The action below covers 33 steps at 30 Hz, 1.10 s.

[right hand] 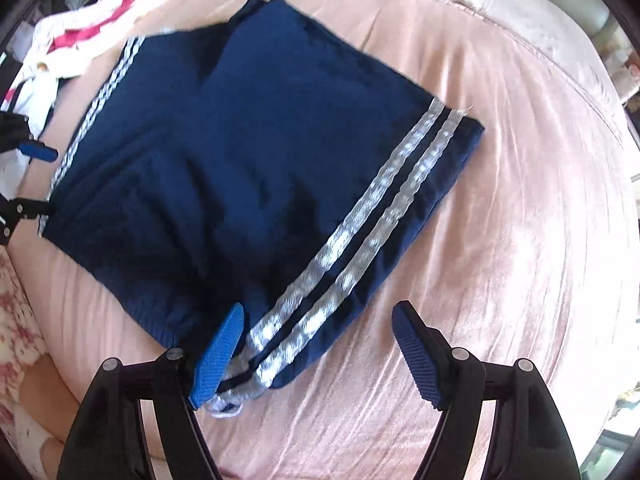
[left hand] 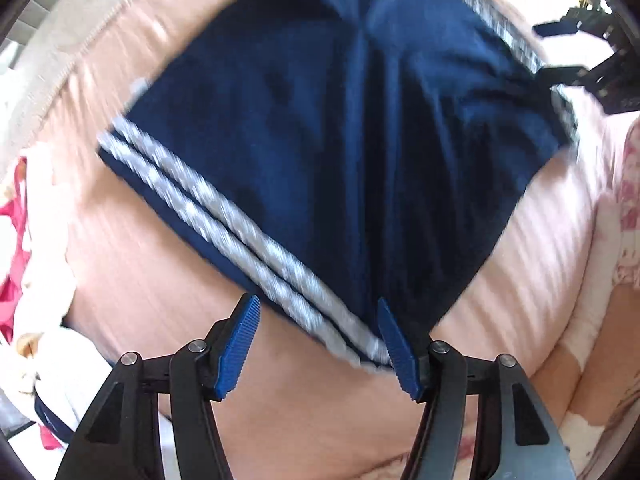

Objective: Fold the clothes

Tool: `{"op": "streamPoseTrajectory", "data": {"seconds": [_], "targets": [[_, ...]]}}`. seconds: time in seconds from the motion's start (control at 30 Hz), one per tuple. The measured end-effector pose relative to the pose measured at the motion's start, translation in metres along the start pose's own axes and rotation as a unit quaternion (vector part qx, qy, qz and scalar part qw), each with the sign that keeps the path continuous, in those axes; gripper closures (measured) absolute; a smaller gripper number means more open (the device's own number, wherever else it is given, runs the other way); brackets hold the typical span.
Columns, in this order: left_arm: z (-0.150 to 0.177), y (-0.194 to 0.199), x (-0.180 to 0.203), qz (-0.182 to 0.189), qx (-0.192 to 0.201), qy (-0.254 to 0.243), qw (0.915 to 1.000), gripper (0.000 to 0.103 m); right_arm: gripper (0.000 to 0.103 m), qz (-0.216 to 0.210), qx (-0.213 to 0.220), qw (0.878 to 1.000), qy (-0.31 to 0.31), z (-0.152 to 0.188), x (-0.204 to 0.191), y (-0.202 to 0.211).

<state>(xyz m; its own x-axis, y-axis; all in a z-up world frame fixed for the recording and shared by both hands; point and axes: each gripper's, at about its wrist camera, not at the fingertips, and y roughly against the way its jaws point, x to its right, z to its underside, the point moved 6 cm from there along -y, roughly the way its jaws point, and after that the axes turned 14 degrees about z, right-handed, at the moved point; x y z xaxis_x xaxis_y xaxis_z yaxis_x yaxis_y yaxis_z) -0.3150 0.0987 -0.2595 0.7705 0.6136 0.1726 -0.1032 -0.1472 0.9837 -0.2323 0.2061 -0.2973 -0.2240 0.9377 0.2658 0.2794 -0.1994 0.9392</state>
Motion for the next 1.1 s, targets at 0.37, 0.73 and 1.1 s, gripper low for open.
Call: {"op": "streamPoseTrajectory", "data": {"seconds": [0.37,0.73,1.1], "targets": [[0.015,-0.021,-0.009,0.001,-0.055,0.001,0.9985,0.042,0.015,0.065,-0.037,0.997,-0.012,0.014,0.060,-0.026],[0.027,-0.012,-0.008,0.009,-0.045,-0.020,0.9987,0.039,0.008,0.026,-0.059,0.997,0.045,0.018,0.066,-0.035],[-0.072,0.030,-0.014,0.031,0.227,0.032,0.9730,0.039,0.008,-0.089,0.089,0.974,-0.187,-0.060,0.102,-0.007]]}}
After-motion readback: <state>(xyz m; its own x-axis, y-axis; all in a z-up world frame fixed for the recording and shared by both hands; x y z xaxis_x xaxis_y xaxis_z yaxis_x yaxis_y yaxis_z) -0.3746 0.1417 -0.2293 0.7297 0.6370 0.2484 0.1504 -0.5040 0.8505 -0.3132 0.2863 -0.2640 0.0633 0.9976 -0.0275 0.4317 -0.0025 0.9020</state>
